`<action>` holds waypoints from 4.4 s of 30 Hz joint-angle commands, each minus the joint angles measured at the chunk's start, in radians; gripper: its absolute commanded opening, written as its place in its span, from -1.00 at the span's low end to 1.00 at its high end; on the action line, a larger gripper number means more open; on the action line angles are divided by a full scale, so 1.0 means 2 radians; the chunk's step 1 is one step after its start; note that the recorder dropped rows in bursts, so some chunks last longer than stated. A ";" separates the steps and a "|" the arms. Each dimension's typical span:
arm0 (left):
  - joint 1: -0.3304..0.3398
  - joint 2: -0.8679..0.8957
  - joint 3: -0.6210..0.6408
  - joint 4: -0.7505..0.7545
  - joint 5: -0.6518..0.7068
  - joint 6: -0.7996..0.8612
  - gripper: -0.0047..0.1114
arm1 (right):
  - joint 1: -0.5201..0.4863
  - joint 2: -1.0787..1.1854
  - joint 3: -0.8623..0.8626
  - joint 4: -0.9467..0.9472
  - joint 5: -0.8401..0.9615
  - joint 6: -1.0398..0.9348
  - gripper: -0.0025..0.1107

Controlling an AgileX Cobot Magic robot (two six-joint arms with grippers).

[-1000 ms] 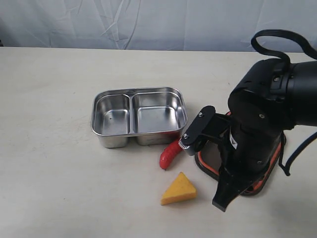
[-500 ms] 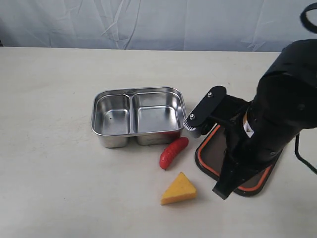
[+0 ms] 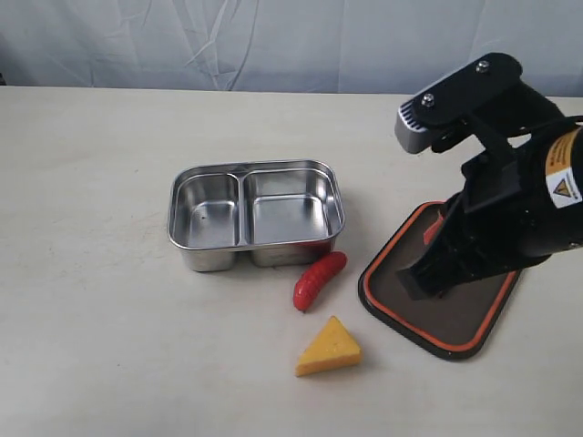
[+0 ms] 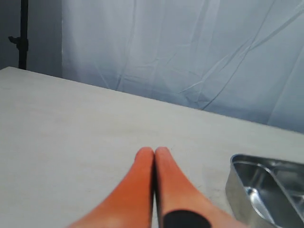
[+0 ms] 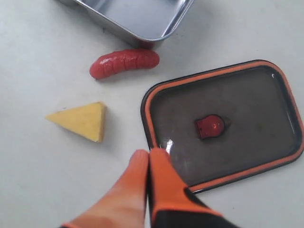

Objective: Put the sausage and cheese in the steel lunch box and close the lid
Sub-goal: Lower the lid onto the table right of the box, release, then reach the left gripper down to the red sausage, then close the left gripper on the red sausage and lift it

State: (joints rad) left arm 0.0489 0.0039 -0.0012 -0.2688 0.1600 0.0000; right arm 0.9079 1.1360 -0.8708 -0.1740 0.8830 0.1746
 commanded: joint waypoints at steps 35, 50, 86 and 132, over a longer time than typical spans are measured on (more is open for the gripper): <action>-0.420 0.666 -0.414 -0.045 0.122 0.156 -0.92 | 0.000 -0.117 -0.002 -0.266 0.169 0.268 -0.95; -0.450 0.795 -0.436 -0.120 0.131 0.168 -0.16 | 0.000 -0.137 -0.002 -0.265 0.169 0.268 -0.95; -0.453 0.954 -0.552 -0.048 0.116 0.130 0.03 | 0.000 -0.137 -0.002 -0.247 0.169 0.266 -0.95; -0.463 0.959 -0.559 0.111 0.118 -0.013 0.03 | 0.000 -0.137 -0.002 -0.245 0.169 0.266 -0.95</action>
State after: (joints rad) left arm -0.8724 1.9102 -1.1149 -0.0433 0.3966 -0.0211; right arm 0.9079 0.8686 -0.8708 -0.6628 1.2141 0.7070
